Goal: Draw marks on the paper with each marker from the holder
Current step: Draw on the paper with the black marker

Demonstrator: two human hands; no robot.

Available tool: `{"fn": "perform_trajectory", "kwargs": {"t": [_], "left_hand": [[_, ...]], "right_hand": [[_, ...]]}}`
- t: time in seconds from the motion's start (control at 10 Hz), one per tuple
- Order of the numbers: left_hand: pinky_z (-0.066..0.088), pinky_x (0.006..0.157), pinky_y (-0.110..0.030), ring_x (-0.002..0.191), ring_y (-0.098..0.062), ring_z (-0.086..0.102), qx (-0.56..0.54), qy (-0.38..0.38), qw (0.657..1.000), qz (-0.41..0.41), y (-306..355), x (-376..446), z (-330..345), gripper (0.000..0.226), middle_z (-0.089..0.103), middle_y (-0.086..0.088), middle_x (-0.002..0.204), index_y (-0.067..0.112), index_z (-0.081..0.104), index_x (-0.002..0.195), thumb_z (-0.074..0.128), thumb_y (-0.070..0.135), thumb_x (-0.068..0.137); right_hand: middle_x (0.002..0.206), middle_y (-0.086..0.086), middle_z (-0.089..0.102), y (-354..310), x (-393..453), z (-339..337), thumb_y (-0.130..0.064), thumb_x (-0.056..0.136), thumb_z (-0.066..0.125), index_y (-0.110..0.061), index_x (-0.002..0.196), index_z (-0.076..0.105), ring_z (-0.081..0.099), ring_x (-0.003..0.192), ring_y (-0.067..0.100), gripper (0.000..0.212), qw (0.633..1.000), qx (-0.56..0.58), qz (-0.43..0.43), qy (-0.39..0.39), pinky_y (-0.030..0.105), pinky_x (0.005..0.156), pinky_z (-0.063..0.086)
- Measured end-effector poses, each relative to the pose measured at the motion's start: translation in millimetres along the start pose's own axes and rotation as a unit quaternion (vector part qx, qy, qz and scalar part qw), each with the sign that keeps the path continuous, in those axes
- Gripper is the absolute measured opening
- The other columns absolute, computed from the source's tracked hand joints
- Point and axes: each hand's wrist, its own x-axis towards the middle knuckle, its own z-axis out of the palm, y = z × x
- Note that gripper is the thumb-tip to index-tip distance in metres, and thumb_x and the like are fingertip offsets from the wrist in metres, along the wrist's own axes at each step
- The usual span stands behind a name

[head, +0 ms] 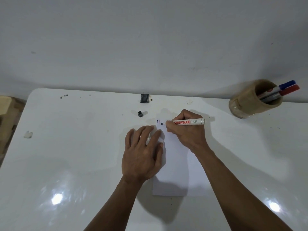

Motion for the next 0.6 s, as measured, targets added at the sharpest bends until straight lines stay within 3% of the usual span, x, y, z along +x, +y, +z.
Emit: {"fn": "perform_trajectory", "kwargs": {"t": [0.2,0.4,0.6], "left_hand": [[0.035,0.110,-0.054,0.128,-0.029,0.054,-0.009,0.008,1.000,0.001,-0.3,-0.1,1.6,0.041,0.060,-0.008,0.137,0.020,0.063,0.129,0.053,0.036,0.093],[0.036,0.109,-0.053,0.128,-0.029,0.053,-0.008,0.009,1.000,0.002,2.1,0.8,-1.1,0.039,0.060,-0.007,0.136,0.019,0.063,0.127,0.053,0.034,0.092],[0.035,0.110,-0.049,0.128,-0.023,0.053,-0.054,-0.008,0.998,-0.011,2.2,1.6,-11.1,0.041,0.059,-0.002,0.137,0.021,0.058,0.131,0.046,0.041,0.097]], "right_hand": [[0.064,0.004,0.075,-3.6,-1.9,1.0,-0.021,0.070,0.085,-0.015,0.060,0.062,0.077,0.065,0.032,0.025,1.000,0.009,0.012,-0.001,0.056,0.064,0.062],[0.075,0.016,0.072,-15.3,1.8,-12.5,-0.003,0.082,0.080,-0.009,0.074,0.063,0.075,0.064,0.024,0.020,0.981,0.173,0.084,0.008,0.036,0.065,0.059],[0.082,0.012,0.071,-29.9,-16.9,-20.6,0.005,0.080,0.080,-0.009,0.078,0.064,0.074,0.078,0.030,0.021,0.966,0.246,0.077,0.015,0.035,0.068,0.062]]}}
